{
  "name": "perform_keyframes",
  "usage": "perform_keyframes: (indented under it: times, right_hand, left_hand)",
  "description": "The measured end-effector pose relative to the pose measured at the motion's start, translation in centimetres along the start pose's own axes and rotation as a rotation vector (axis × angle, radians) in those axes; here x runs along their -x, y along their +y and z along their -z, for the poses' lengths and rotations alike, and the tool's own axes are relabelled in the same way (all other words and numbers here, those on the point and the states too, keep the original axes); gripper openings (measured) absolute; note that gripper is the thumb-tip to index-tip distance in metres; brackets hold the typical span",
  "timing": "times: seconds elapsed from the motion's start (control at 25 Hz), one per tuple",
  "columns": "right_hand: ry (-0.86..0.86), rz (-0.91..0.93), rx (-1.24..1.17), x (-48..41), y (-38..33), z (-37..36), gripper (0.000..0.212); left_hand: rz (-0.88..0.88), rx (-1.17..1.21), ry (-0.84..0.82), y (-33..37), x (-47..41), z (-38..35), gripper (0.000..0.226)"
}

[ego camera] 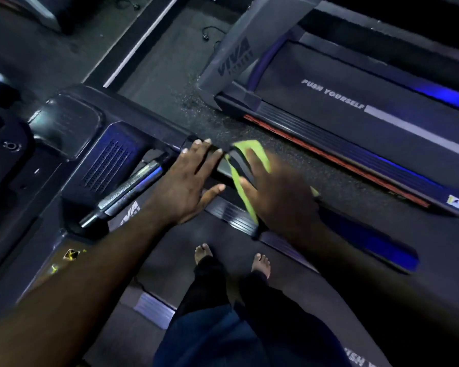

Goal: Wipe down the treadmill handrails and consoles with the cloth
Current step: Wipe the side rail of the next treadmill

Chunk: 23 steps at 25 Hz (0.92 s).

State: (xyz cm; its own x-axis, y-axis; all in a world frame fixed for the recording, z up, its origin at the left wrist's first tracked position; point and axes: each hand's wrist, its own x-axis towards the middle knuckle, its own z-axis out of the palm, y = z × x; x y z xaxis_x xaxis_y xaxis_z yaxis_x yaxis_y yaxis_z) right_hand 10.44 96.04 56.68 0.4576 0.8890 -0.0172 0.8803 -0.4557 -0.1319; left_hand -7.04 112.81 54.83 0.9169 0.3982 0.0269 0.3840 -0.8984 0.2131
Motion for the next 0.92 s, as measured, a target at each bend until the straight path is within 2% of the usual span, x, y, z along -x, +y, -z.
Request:
perform_keyframes:
  times: [0.08,0.12,0.24,0.32,0.44,0.6,0.68,0.76,0.84,0.88,0.92]
  right_hand:
    - [-0.110,-0.095,0.028,6.5,4.9,1.2,0.067]
    - [-0.110,-0.175,0.059,8.2,6.1,1.9,0.067]
    - [-0.001,-0.393,0.146,5.2,3.4,0.7,0.052]
    - [0.032,-0.358,0.118,0.2,-0.6,-0.8,0.045]
    - [0.006,-0.274,0.057,-3.1,-2.0,-0.6,0.050]
    - [0.048,-0.385,0.013,7.3,2.2,1.0,0.055]
    - [0.042,-0.497,0.095,13.6,4.8,2.0,0.056]
    - [0.047,-0.654,0.142,14.9,7.7,1.9,0.053]
    - [0.024,-0.932,0.035,11.5,10.8,1.9,0.050]
    - [-0.037,-1.025,-0.056,9.7,11.8,2.2,0.049]
    - [-0.072,-1.041,-0.120,8.5,12.0,2.4,0.047]
  left_hand:
    - [-0.033,-0.063,-0.036,0.0,-0.4,-0.6,0.083]
    - [-0.047,-0.090,-0.042,0.0,-0.4,-0.7,0.088]
    - [-0.088,-0.157,-0.049,-0.4,-0.5,-1.1,0.105]
    - [-0.102,-0.187,-0.076,-0.7,-0.6,-1.3,0.114]
    - [-0.140,-0.189,-0.092,-1.2,-1.0,-1.2,0.115]
    - [-0.264,-0.146,-0.047,-1.3,-3.8,-1.1,0.107]
    - [-0.285,-0.127,-0.110,-0.5,-5.6,-1.2,0.103]
    - [-0.289,-0.140,-0.158,0.2,-6.6,-1.1,0.102]
    - [-0.278,-0.159,-0.159,0.6,-6.7,-0.9,0.098]
    - [-0.269,-0.165,-0.156,0.7,-6.6,-0.9,0.096]
    - [-0.255,-0.173,-0.165,0.8,-6.5,-0.8,0.094]
